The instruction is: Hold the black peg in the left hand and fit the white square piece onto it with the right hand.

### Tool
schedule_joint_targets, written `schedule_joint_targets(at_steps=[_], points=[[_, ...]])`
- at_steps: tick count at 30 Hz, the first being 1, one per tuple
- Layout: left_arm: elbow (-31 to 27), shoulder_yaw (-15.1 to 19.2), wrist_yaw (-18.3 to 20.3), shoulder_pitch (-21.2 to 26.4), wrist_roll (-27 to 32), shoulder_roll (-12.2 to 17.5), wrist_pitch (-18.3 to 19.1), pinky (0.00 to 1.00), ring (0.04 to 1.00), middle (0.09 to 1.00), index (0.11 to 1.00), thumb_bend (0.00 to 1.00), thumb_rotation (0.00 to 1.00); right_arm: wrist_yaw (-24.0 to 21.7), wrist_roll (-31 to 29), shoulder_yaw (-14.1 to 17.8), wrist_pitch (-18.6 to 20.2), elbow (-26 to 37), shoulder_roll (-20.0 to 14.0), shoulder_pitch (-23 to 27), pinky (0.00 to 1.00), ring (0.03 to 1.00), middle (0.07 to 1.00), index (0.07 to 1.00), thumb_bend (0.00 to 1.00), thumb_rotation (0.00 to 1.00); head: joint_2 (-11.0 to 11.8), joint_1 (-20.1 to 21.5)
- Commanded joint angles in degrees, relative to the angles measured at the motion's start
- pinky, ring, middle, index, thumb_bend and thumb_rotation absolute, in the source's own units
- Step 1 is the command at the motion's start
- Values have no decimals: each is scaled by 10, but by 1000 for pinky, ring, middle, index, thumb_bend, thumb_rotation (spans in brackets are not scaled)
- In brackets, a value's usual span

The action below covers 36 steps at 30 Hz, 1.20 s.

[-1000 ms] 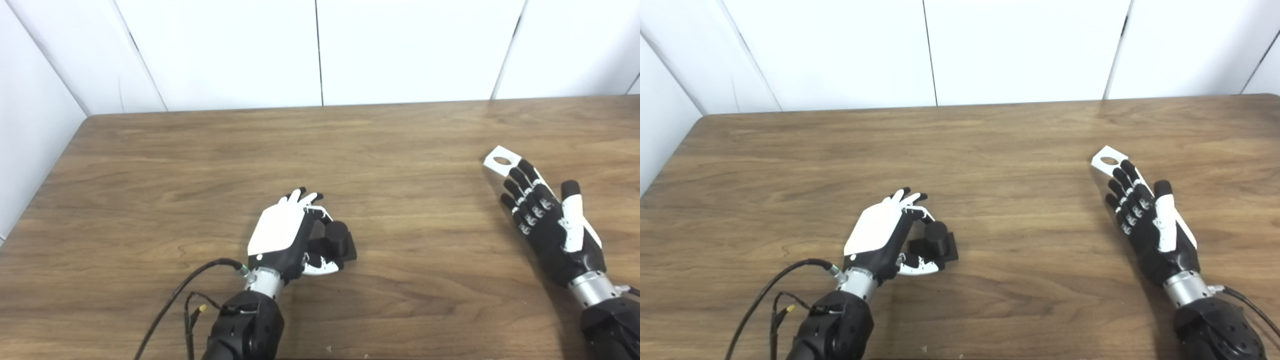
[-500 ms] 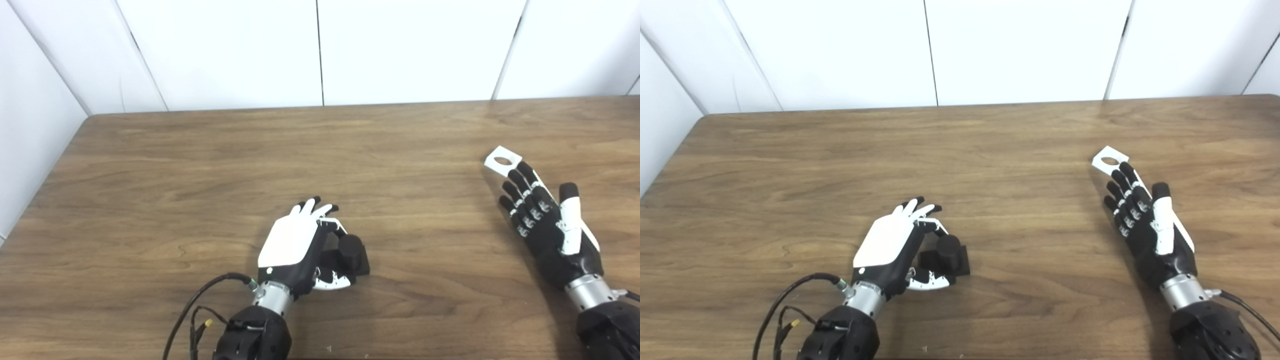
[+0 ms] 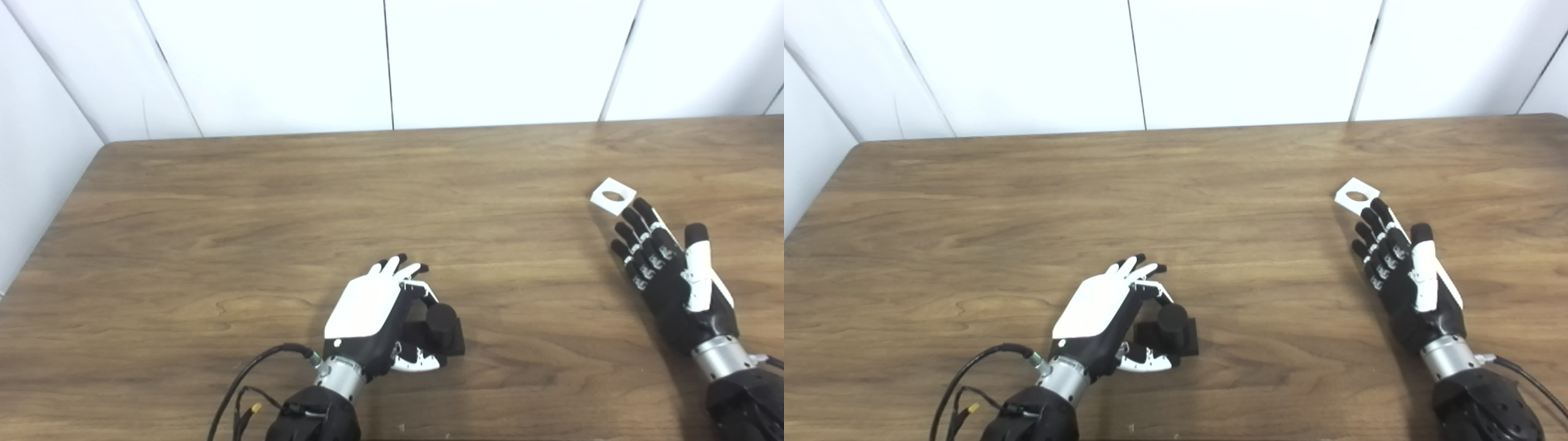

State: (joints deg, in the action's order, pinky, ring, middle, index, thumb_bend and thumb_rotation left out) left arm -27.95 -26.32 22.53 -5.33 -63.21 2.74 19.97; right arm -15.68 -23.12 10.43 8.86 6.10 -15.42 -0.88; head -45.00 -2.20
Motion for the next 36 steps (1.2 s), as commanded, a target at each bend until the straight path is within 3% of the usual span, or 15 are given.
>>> schedule_joint_targets(at_steps=[1,14,18,23,28,31,36], points=[[-12,-1,1,-13,-1,-8,-4,1000,1000,920,492,520,66,-3,-1,-2,-5,12,-3,15,1000,1000,1000,1000,685,1000,1,1],[5,1,-14,-4,1,-7,-14,1000,1000,919,492,520,66,-2,3,-2,0,13,-12,16,1000,1000,1000,1000,664,998,4,2],[10,3,-18,1,0,-8,-15,1000,1000,920,492,520,66,10,19,-3,13,21,-17,18,1000,1000,1000,1000,651,954,4,3],[13,5,-22,4,1,-10,-13,1000,1000,919,492,520,64,44,69,-1,15,34,-18,23,1000,1000,962,961,679,766,4,4],[16,5,-26,6,0,-10,-14,1000,1000,919,492,520,64,84,190,-19,2,49,-39,34,920,955,942,890,680,607,4,5],[19,5,-29,7,-1,-11,-14,1000,1000,918,492,520,65,102,247,-27,7,51,-50,47,950,942,918,854,701,538,5,4],[22,7,-36,6,3,-11,-16,1000,1000,916,492,520,65,112,302,-36,17,39,-65,75,923,923,904,851,715,511,6,4]])
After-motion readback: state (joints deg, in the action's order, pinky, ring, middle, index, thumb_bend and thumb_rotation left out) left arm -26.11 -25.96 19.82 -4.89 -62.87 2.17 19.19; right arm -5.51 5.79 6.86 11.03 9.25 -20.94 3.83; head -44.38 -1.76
